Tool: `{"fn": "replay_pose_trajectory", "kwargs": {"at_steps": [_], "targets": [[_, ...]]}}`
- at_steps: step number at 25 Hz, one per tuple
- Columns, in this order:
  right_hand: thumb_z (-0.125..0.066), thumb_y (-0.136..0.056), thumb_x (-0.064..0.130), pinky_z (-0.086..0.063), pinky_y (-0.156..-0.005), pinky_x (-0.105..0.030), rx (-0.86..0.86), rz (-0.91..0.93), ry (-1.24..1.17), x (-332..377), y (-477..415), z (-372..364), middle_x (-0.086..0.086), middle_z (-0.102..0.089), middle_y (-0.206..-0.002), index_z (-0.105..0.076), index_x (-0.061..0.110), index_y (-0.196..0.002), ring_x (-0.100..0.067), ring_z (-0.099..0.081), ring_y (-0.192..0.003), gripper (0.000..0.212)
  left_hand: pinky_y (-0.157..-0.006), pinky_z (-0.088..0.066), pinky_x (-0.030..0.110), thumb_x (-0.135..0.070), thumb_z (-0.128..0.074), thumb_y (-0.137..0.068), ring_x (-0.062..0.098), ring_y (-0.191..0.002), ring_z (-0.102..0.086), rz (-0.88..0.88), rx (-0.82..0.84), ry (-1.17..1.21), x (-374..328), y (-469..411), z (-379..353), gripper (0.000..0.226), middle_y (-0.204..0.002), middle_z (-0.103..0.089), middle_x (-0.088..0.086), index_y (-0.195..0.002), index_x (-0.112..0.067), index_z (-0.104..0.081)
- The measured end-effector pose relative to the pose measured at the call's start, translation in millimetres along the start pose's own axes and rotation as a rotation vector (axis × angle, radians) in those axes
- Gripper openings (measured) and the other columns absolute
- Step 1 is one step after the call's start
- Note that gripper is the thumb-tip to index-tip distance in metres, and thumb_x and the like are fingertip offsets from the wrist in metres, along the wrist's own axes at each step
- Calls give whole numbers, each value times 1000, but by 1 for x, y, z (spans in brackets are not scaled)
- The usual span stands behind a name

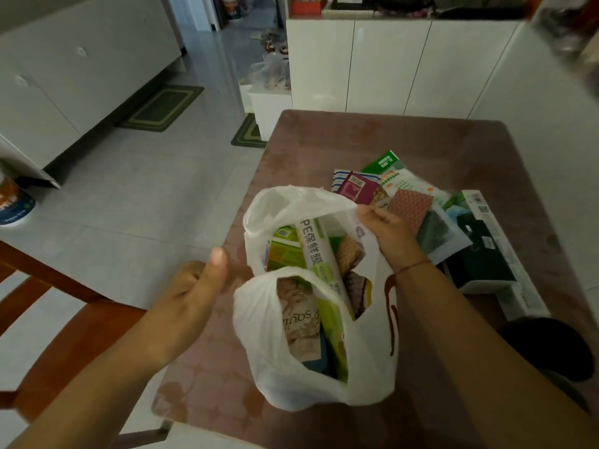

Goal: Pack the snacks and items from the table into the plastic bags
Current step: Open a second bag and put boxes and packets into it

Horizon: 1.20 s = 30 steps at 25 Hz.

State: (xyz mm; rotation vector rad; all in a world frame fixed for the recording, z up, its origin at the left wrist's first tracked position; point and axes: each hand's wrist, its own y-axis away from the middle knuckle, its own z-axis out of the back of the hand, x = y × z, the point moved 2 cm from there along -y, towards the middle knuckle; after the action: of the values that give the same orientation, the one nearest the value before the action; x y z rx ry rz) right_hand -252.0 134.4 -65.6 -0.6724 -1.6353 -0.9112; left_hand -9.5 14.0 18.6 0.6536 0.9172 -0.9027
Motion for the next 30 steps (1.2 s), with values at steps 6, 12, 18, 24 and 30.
{"fn": "replay_pose_trajectory", "kwargs": {"at_steps": [6, 12, 18, 24, 30], "targets": [[-49, -94, 20, -57, -69, -26, 63, -141, -360, -4, 3, -9, -6, -67, -92, -64, 8, -106, -19, -63, -82, 22, -93, -47, 49, -63, -65, -62, 32, -118, -52, 415, -246, -195, 36, -52, -16, 86, -135, -42, 8, -131, -19, -39], [-52, -90, 24, -59, -57, -31, 216, -287, -665, 13, 17, -49, -5, -75, -82, -68, 19, -96, -21, -71, -64, 18, -95, -40, 42, -24, -58, -91, 37, -116, -53, 487, -198, -393, 68, -67, -11, 50, -130, -55, 21, -134, -1, -43], [-68, -75, 29, -55, -73, -40, 254, -199, -546, 23, 13, -63, -16, -63, -98, -67, 15, -102, -29, -62, -82, 30, -80, -44, 37, -13, -47, -95, 37, -102, -60, 423, -327, -248, 75, -48, 9, 23, -100, -65, 13, -110, -4, -61], [-56, -91, 21, -56, -73, -31, 103, -41, -156, -5, 15, -22, 3, -74, -81, -73, 24, -81, -18, -68, -80, 20, -71, -42, 32, -15, -47, -95, 26, -80, -57, 392, -334, -227, 75, -50, 7, 23, -104, -65, 16, -114, -4, -56], [-64, -83, 37, -54, -89, -40, 180, -54, 171, -2, 26, -9, -4, -67, -108, -62, 20, -110, -26, -62, -106, 32, -57, -46, 23, -20, -46, -97, 13, -67, -58, 384, -261, -121, 69, -43, 0, 25, -94, -63, 1, -121, -18, -52]]}}
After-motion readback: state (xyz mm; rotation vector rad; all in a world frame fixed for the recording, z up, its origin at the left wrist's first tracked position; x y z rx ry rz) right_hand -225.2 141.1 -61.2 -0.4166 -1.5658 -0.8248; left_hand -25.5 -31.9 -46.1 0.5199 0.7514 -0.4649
